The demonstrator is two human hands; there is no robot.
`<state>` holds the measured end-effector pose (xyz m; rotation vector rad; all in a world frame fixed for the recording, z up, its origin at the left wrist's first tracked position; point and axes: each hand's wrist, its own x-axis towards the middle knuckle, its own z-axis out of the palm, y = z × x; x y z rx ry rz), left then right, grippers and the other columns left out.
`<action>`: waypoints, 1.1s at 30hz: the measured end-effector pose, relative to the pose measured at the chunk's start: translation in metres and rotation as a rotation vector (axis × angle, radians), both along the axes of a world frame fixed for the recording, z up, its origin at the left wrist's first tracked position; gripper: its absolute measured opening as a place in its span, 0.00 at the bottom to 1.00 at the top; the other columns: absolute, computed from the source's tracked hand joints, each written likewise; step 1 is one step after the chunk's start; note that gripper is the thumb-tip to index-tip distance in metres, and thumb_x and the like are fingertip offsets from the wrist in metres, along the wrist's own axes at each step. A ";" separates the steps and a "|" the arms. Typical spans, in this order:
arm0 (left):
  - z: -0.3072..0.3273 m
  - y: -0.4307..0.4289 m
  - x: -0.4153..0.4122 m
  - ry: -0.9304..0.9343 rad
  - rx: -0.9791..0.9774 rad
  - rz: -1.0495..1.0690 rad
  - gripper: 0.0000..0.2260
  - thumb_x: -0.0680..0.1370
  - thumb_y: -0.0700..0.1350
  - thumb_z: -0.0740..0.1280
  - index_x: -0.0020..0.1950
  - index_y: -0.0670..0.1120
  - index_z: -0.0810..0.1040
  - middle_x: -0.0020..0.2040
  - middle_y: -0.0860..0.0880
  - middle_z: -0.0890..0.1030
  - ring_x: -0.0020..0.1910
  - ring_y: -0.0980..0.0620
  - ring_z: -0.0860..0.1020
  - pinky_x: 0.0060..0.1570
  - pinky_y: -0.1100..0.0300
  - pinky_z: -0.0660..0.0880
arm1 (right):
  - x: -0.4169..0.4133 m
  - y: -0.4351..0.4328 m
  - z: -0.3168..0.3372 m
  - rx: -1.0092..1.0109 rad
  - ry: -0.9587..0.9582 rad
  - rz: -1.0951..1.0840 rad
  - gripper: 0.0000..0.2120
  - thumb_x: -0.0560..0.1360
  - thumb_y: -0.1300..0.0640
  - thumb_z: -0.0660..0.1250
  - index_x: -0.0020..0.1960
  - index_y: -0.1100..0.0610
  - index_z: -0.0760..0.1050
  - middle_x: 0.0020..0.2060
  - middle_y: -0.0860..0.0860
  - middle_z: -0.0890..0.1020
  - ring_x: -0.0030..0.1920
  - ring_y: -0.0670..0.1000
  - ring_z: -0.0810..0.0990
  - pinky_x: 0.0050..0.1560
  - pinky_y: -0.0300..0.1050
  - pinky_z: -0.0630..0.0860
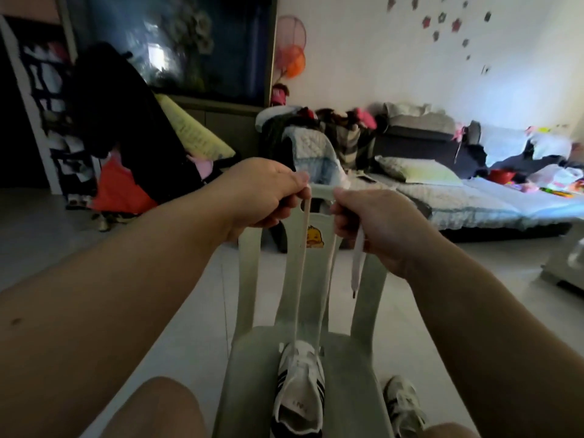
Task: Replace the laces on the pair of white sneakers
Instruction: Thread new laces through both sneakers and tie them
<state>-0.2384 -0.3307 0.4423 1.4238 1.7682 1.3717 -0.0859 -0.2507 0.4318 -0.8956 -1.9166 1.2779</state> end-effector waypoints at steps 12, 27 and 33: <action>0.050 -0.019 0.017 0.404 0.099 0.162 0.10 0.74 0.54 0.70 0.43 0.47 0.80 0.35 0.52 0.82 0.35 0.57 0.80 0.39 0.61 0.78 | 0.000 -0.025 0.062 0.434 -0.093 -0.075 0.18 0.77 0.49 0.64 0.35 0.59 0.77 0.30 0.53 0.80 0.33 0.50 0.78 0.41 0.46 0.77; -0.007 0.007 0.014 -0.266 0.088 0.089 0.10 0.83 0.49 0.57 0.55 0.46 0.74 0.37 0.48 0.75 0.38 0.51 0.77 0.46 0.52 0.75 | -0.018 -0.005 0.025 0.147 0.205 -0.123 0.03 0.74 0.61 0.67 0.44 0.60 0.76 0.35 0.54 0.83 0.36 0.50 0.83 0.39 0.45 0.80; -0.104 0.032 -0.002 -0.307 -0.170 0.192 0.04 0.82 0.43 0.59 0.47 0.46 0.70 0.37 0.44 0.70 0.28 0.52 0.63 0.28 0.59 0.61 | -0.032 0.011 -0.092 0.072 -0.166 -0.131 0.09 0.77 0.54 0.66 0.40 0.55 0.76 0.32 0.50 0.78 0.30 0.47 0.76 0.32 0.41 0.71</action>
